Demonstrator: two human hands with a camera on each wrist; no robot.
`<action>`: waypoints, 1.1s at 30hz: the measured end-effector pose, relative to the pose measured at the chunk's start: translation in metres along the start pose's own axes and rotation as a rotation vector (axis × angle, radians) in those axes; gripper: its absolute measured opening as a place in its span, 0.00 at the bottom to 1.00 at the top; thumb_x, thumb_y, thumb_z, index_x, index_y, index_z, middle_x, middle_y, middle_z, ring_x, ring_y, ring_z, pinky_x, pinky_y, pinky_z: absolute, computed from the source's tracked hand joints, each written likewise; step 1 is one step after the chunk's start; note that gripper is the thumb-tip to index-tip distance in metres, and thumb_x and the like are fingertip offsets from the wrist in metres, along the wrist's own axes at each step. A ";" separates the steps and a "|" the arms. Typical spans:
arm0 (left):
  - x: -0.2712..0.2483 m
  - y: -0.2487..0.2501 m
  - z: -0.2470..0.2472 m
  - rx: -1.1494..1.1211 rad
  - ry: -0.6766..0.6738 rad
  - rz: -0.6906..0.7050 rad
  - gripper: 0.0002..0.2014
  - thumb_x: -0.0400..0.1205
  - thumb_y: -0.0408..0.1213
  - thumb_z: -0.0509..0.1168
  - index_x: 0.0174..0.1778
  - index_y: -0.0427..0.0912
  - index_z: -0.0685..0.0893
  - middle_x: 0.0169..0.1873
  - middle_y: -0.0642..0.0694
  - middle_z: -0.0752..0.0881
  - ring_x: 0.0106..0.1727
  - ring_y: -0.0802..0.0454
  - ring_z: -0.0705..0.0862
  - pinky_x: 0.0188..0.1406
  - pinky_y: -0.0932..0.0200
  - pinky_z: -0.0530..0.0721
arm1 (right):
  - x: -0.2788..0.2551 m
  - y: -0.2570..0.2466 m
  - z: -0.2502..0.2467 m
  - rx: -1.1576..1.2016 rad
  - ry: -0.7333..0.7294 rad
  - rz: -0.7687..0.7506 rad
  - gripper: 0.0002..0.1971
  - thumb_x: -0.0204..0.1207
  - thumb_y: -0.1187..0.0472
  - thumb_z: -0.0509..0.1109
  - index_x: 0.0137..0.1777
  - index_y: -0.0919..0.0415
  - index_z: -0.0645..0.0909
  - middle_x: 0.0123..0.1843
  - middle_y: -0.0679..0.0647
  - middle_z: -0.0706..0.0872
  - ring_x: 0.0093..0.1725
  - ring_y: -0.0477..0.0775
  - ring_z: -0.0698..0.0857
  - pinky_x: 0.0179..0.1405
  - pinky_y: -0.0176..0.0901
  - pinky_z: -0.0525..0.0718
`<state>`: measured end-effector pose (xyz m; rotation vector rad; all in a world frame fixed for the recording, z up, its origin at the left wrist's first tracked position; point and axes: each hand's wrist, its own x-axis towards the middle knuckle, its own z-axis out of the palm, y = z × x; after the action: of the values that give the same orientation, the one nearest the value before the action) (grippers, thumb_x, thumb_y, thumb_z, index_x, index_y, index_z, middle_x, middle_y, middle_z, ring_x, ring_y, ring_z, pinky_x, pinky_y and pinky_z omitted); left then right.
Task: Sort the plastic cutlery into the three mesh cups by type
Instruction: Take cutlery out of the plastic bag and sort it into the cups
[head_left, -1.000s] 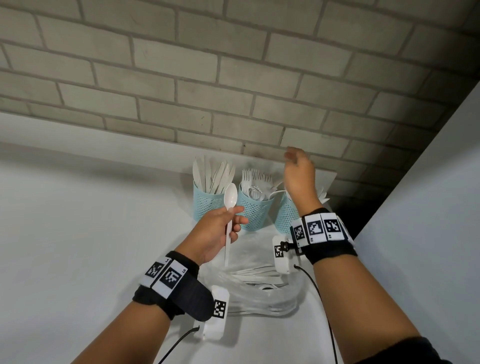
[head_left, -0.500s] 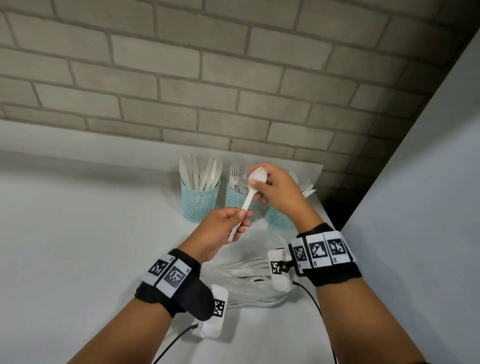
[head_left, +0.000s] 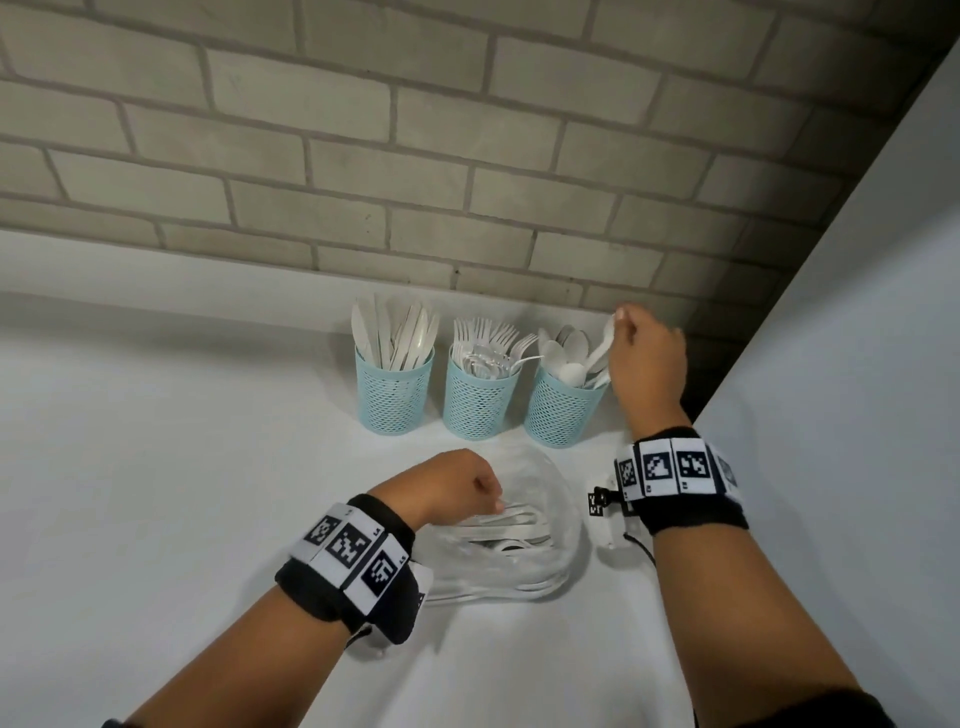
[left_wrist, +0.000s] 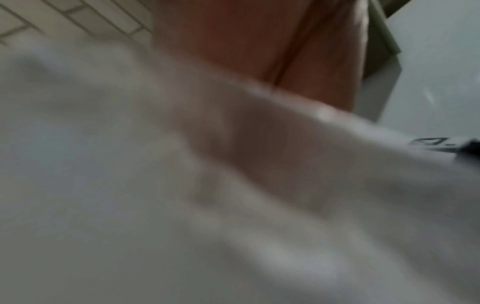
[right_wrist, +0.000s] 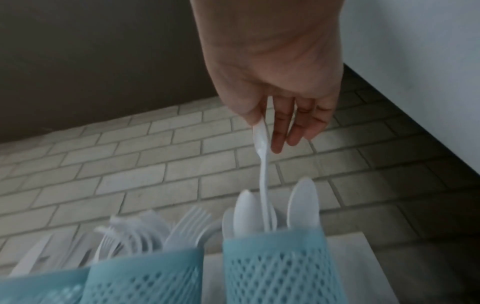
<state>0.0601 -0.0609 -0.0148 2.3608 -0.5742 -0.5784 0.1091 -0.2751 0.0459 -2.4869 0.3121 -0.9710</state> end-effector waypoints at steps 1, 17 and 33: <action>-0.001 0.000 0.001 0.074 -0.029 -0.016 0.19 0.80 0.43 0.67 0.66 0.41 0.81 0.62 0.46 0.83 0.63 0.50 0.81 0.64 0.61 0.76 | -0.003 0.005 0.008 -0.088 -0.101 0.016 0.16 0.85 0.54 0.54 0.62 0.55 0.82 0.54 0.62 0.86 0.58 0.66 0.77 0.52 0.48 0.73; -0.002 -0.005 0.014 0.300 -0.216 -0.110 0.38 0.74 0.56 0.71 0.77 0.45 0.66 0.73 0.47 0.72 0.71 0.48 0.74 0.70 0.53 0.72 | -0.041 -0.050 -0.039 0.210 -0.965 -0.212 0.08 0.75 0.58 0.72 0.52 0.51 0.88 0.54 0.45 0.85 0.54 0.45 0.83 0.59 0.40 0.77; -0.004 0.005 0.030 0.599 -0.241 -0.089 0.40 0.70 0.57 0.72 0.73 0.43 0.65 0.68 0.43 0.68 0.69 0.42 0.70 0.64 0.45 0.77 | -0.097 -0.023 -0.008 -0.337 -1.263 -0.049 0.42 0.74 0.70 0.69 0.83 0.51 0.52 0.82 0.54 0.61 0.62 0.56 0.78 0.60 0.48 0.82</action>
<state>0.0401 -0.0767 -0.0312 2.9086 -0.8467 -0.8281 0.0346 -0.2226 0.0053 -2.8446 -0.0226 0.7793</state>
